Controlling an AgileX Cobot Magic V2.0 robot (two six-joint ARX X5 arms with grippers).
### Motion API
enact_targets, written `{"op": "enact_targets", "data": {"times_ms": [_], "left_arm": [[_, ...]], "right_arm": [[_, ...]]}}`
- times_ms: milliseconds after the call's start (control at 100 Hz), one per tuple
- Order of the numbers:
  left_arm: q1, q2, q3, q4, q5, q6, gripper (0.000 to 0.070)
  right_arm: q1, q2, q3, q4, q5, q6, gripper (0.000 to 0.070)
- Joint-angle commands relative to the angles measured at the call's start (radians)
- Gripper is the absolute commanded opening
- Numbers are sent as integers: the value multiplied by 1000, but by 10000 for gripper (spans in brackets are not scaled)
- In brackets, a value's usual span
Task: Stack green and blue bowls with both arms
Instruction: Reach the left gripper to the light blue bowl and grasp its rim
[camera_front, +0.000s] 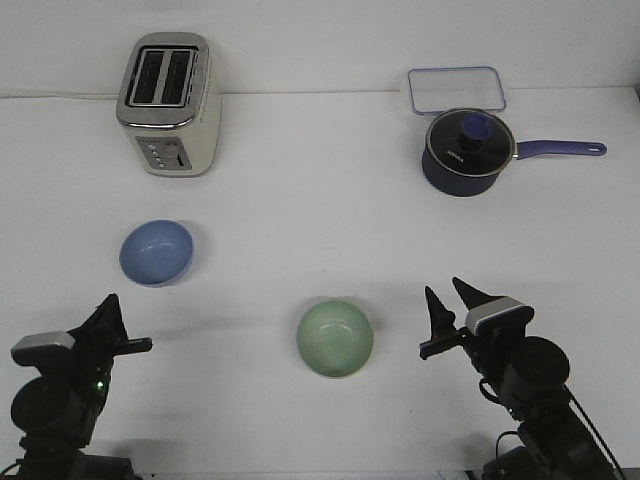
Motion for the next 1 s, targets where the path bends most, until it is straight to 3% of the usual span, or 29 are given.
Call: {"op": "enact_targets", "data": {"times_ms": [0,150,190,290,340,460,580,739,989], "left_arm": [[0,120,93,-36,-5,-3,12],[18,387,303,-173,-4,20,39],[24,447,351,-208,-4,32,121],[41,579,447,-277,-4,37,425],[53,635,481,-303,-4,33,506],[89,749,537,-357,21,23,522],[126,839,554,-359,58,23,633],[173,954,554,-327,63,27,630],[241,1122,556,-242,198,17,629]], "right_arm": [[3,-11,-3,-8,3,-4,342],[3,-16,-5,-52,0,-16,342],[3,-15,-5,-54,0,-23,342],[3,-16,-5,-47,-13,-25,342],[3,-16,-5,-43,-27,-26,342],[3,-16,-5,-40,-30,-28,342],[3,-16,-5,-39,-45,-28,342],[3,-14,-5,-36,-50,-28,342],[3,-14,-5,-37,-50,-29,342]]}}
